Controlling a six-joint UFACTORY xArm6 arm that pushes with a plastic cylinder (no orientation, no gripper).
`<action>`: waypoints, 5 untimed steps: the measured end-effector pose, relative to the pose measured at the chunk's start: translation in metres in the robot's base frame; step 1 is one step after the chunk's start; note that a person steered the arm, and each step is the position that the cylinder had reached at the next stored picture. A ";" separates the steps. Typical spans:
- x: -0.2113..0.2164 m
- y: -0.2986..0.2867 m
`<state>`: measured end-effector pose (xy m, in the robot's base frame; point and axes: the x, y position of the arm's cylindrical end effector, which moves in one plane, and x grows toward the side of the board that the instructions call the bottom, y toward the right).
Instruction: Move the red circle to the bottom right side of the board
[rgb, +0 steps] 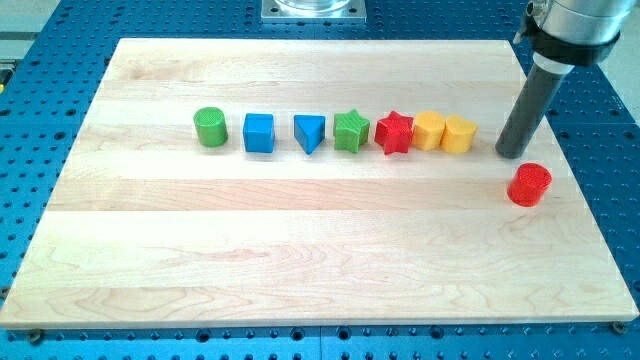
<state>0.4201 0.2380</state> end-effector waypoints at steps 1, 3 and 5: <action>0.058 -0.009; 0.044 -0.015; 0.081 0.011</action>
